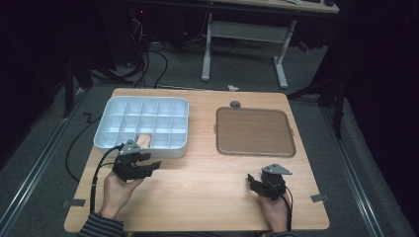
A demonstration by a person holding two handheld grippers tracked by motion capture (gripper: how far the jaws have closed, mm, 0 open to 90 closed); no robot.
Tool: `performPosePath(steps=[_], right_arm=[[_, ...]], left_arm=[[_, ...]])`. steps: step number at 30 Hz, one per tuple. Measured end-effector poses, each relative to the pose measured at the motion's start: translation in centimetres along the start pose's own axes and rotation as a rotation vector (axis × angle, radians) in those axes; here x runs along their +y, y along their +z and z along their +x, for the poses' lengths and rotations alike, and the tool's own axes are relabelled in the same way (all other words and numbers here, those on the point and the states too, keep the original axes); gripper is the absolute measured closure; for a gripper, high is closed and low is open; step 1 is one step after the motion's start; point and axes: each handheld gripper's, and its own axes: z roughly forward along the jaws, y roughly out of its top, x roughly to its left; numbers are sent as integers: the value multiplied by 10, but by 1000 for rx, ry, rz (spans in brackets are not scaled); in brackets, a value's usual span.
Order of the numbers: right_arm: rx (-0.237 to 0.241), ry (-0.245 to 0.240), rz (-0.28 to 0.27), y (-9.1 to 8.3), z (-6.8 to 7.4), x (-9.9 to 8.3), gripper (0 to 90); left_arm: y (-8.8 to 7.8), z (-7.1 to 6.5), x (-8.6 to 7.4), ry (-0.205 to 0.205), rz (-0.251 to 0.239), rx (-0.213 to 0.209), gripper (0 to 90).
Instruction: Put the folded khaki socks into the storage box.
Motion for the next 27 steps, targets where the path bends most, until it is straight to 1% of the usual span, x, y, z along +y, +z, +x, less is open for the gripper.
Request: performPosePath(steps=[14, 20, 25, 27], right_arm=[[0, 0, 0, 0, 0, 0, 382], [0, 0, 0, 0, 0, 0, 382], [0, 0, 0, 0, 0, 0, 382], [0, 0, 0, 0, 0, 0, 382]], left_arm=[[5, -6, -8, -18, -6, -31, 469], [7, -10, -11, -19, -8, -45, 468], [11, -13, -12, -13, 2, -49, 467], [12, -14, -13, -16, 1, -56, 467]])
